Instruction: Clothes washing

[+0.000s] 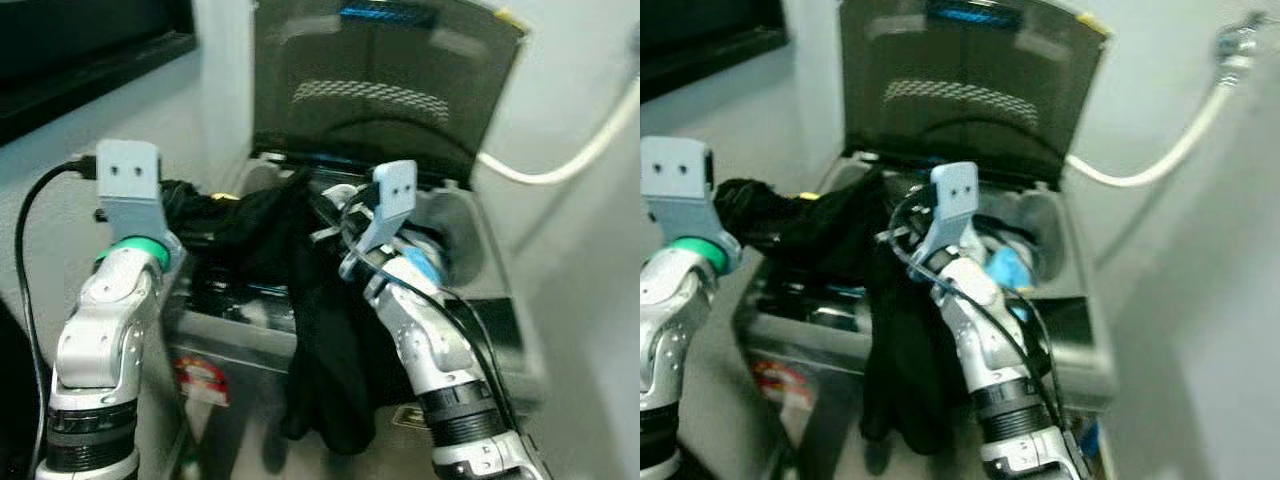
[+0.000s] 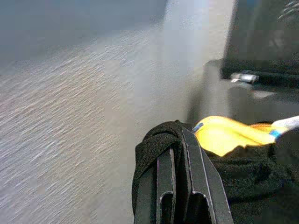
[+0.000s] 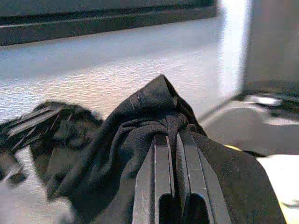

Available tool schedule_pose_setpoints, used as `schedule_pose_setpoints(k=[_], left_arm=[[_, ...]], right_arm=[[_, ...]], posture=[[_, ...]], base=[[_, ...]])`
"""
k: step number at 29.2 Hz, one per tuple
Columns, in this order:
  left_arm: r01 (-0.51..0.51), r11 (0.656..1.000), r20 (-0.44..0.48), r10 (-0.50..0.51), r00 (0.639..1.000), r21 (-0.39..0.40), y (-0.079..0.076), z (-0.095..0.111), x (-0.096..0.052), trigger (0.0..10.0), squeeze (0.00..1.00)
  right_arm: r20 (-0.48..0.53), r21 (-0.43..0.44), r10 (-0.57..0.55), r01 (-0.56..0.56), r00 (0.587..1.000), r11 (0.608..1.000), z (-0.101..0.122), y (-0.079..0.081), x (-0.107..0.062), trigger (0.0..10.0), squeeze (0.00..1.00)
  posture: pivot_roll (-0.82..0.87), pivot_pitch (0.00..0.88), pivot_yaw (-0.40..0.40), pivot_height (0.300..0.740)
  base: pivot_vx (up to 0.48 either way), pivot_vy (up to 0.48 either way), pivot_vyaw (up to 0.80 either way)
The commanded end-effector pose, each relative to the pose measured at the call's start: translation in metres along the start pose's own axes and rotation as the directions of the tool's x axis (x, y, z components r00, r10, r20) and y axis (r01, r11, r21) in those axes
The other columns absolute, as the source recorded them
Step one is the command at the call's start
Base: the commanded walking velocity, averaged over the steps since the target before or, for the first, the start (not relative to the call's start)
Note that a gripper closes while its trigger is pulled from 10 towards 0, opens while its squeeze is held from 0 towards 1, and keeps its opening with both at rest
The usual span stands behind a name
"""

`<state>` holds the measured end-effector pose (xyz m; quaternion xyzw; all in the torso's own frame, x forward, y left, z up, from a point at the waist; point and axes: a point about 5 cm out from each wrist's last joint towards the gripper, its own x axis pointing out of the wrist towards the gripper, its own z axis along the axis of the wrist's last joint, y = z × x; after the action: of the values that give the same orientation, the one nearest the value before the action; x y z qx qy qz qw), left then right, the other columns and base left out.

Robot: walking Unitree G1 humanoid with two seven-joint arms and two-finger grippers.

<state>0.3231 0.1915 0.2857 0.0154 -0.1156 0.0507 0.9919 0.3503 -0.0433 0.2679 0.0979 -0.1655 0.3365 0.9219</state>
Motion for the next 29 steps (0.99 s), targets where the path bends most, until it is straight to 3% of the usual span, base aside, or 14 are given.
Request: schedule_pose_setpoints(k=[1, 8, 20, 29], left_arm=[[0.002, 1.0, 0.001, -0.002, 1.0, 0.001, -0.002, 0.001, -0.002, 10.0, 0.0], [0.009, 1.0, -0.007, -0.009, 1.0, 0.01, -0.001, 0.002, -0.001, 10.0, 0.0], [0.013, 1.0, -0.016, -0.013, 1.0, -0.013, -0.002, 0.001, 0.001, 10.0, 0.0], [0.011, 1.0, -0.009, -0.011, 1.0, -0.004, -0.002, 0.002, 0.001, 10.0, 0.0]], right_arm=[[0.014, 0.002, -0.015, 0.014, 1.0, 1.0, 0.002, -0.003, -0.003, 10.0, 0.0], [0.032, 0.017, -0.089, 0.089, 0.995, 0.996, 0.003, -0.013, -0.006, 10.0, 0.0], [0.028, 0.009, -0.106, 0.106, 0.994, 0.994, 0.002, -0.014, -0.009, 10.0, 0.0], [0.026, 0.008, -0.115, 0.115, 0.993, 0.993, 0.002, -0.016, -0.01, 10.0, 0.0]], posture=[[0.11, 0.003, -0.047, 0.74], [0.11, 0.006, -0.038, 0.74], [0.1, 0.007, -0.03, 0.74], [0.09, 0.007, -0.032, 0.74]], base=[[0.0, 0.0, 0.8], [0.0, 0.0, 0.0], [0.0, 0.0, 0.0], [0.0, 0.337, 0.0]])
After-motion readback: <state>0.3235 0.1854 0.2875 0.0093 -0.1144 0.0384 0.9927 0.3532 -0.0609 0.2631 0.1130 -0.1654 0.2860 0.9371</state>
